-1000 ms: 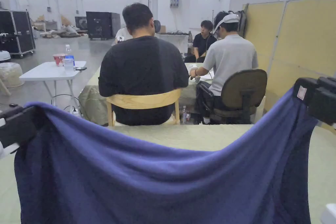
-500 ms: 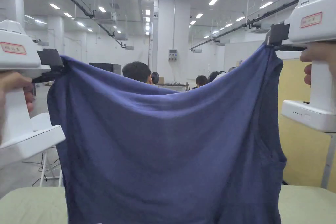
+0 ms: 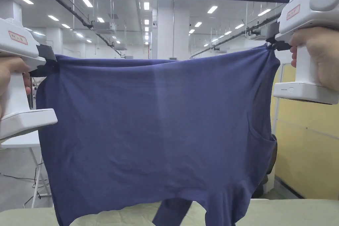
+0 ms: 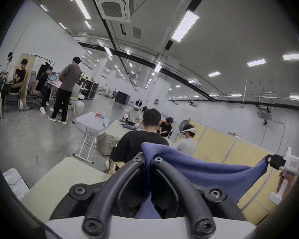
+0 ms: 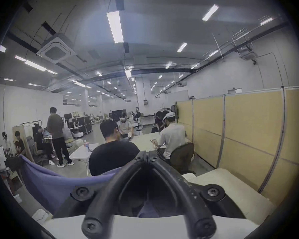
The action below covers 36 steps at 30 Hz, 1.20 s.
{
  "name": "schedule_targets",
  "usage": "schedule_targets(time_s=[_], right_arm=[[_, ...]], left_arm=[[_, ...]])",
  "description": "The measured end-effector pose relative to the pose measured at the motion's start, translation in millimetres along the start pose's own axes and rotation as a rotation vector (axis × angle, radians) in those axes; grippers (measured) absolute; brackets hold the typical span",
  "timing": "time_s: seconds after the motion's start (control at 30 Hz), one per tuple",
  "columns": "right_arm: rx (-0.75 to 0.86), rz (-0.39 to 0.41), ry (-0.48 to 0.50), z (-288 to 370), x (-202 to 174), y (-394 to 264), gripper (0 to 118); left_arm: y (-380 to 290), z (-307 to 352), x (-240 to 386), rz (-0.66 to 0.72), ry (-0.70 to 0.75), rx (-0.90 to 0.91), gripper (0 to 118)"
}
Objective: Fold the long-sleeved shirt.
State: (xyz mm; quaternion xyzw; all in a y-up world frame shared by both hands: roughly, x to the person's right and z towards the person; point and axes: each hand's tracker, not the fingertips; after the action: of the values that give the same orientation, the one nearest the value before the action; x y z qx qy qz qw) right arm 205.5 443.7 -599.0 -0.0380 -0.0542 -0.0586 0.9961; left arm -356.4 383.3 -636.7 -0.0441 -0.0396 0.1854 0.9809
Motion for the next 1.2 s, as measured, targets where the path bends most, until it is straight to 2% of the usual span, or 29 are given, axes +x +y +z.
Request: schedule_targets(time_s=[0.1,0.23,0.4,0.57,0.67,0.8,0.97,1.2], right_arm=[[-0.063,0.033,-0.016,-39.3,3.2,-46.9,2],[-0.182,0.038,-0.036,-90.9,12.4,-132.5,2],[-0.396,0.050,-0.038,-139.3,25.8,-284.5,2],[-0.626,0.030,-0.060,-147.3,40.3,-428.4,2],[-0.724,0.045,-0.084,-128.7,47.4,-486.6,2],[-0.771,0.003,-0.076,-84.1,62.7,-524.9,2],[-0.790,-0.028,-0.030,-4.6,86.6,-538.5,2],[-0.795,-0.001,0.009,130.1,104.7,-533.0,2]], left_arm=[[-35.3,-33.4,-7.8,-0.083,0.029,-0.050,4],[-97.1,-84.9,-39.1,-0.092,0.038,-0.113,4],[-224.7,-128.4,-81.0,-0.086,0.076,-0.325,4],[-363.5,-120.0,-113.2,-0.073,0.132,-0.525,4],[-420.6,-102.4,-129.6,-0.046,0.174,-0.622,4],[-465.3,-53.4,-137.6,-0.052,0.158,-0.689,4],[-475.5,33.9,-151.5,-0.055,0.148,-0.724,4],[-468.6,167.2,-147.9,-0.136,0.123,-0.767,4]])
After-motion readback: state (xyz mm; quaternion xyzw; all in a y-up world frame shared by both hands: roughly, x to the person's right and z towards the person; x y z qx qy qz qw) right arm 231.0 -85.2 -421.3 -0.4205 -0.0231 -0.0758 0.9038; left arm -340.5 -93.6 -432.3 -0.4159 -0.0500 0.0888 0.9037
